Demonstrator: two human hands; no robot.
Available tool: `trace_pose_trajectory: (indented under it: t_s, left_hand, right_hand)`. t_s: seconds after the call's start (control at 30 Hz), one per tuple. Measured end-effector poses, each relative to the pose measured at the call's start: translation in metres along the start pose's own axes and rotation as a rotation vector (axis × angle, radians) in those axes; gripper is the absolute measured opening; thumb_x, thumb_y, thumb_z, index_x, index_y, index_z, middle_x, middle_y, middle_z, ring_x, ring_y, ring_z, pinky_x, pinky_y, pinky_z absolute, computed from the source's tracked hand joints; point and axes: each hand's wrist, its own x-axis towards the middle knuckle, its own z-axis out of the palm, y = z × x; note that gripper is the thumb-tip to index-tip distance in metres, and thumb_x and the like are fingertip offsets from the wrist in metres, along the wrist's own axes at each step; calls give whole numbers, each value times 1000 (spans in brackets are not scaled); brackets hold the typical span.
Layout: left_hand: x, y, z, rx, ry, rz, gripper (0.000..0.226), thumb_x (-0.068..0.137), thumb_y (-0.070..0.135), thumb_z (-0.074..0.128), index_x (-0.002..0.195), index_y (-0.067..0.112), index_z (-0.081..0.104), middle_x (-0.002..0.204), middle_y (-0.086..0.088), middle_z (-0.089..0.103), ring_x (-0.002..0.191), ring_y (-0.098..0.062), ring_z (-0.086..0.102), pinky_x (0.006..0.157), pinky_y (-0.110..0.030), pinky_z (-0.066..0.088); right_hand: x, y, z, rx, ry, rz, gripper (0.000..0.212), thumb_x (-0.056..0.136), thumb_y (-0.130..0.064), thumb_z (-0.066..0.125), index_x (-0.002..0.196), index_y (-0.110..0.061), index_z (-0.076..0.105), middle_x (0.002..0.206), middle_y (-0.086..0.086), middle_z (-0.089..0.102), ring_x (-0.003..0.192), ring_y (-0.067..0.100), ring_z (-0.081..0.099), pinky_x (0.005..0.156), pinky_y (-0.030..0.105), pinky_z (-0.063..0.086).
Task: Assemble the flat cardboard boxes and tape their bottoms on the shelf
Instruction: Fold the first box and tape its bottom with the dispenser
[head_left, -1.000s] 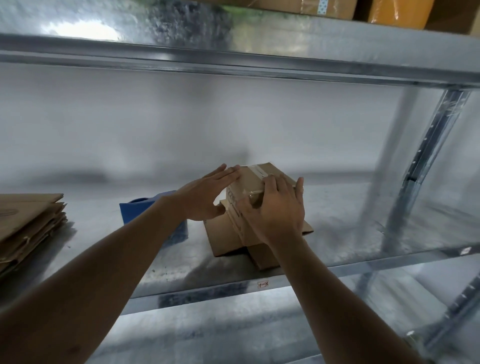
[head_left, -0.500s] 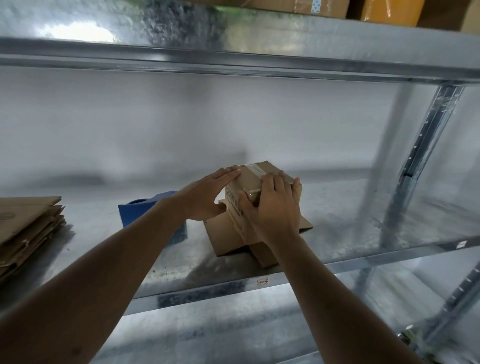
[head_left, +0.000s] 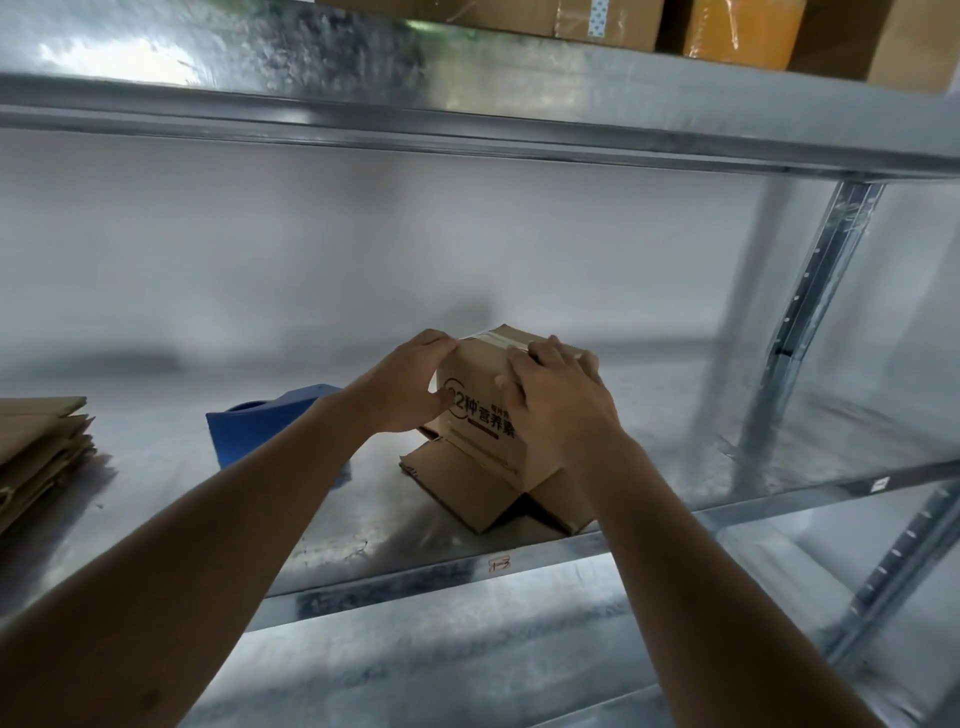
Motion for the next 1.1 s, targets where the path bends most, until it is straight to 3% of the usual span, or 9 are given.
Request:
trace_pose_trajectory:
  t_s: [0.07,0.17,0.4,0.53,0.63,0.77,0.93,1.03,1.1]
  left_hand:
    - [-1,1,2,16,-16,-13,68,92,20,72,153,6,44,148,-4,48,128,-21,52,102,-25,42]
    - [-2,4,3,7,-15,-27,68,93,19,71,153,5,44,147,-4,48,127,-21,51,101,-24,42]
    - [-9,11,-3,-5,0,-63,64,94,14,68,153,4,43,144,-6,47,125,-22,51,100,-24,40]
    - [-14,14,-8,-64,41,-60,58,93,9,68,149,7,50,130,-1,49,113,-18,57,100,-26,49]
    - [-18,22,-13,-83,78,-23,49,95,7,67,143,10,58,119,1,50,97,-12,56,88,-16,49]
    - [-19,25,-16,-81,44,1,52,91,-10,57,141,7,60,119,1,52,104,-15,58,93,-29,54]
    - [-20,10,-20,-87,84,-26,65,87,-21,45,144,9,57,129,-4,60,111,-11,57,95,-14,50]
    - [-21,4,-19,-33,63,-24,67,88,-18,49,149,9,52,143,-5,52,124,-8,47,96,2,32]
    - [-22,3,-19,-6,42,-45,70,91,-13,51,155,15,45,159,2,40,142,-8,37,103,1,21]
  right_hand:
    - [0,2,-2,45,-74,0,51,110,-47,35,149,-17,46,159,10,40,158,31,15,128,52,13]
    - [-3,3,-7,101,-111,11,48,108,-45,45,147,-18,48,159,5,40,158,28,14,127,48,15]
    - [-3,-6,-22,111,-118,27,36,104,-32,59,139,-21,57,146,-3,53,139,22,44,107,43,43]
    - [-6,-4,-23,114,-48,68,42,100,-4,51,138,-22,58,136,-3,58,128,22,55,98,44,55]
    - [-7,-6,-22,11,-2,133,53,96,-1,55,145,-22,53,146,4,53,142,29,42,118,47,39]
    - [-5,-18,-3,-86,24,98,76,89,-26,71,155,-32,34,152,10,40,149,36,31,127,59,1]
    - [-2,-19,26,44,189,53,54,90,-58,66,137,-35,54,146,-3,52,149,29,34,122,65,-4]
    - [2,-9,33,194,298,14,49,89,-66,66,127,-35,64,134,-13,65,140,18,47,123,55,-9]
    - [3,-4,35,268,369,-14,50,86,-71,64,118,-33,71,124,-15,71,130,11,56,124,50,-8]
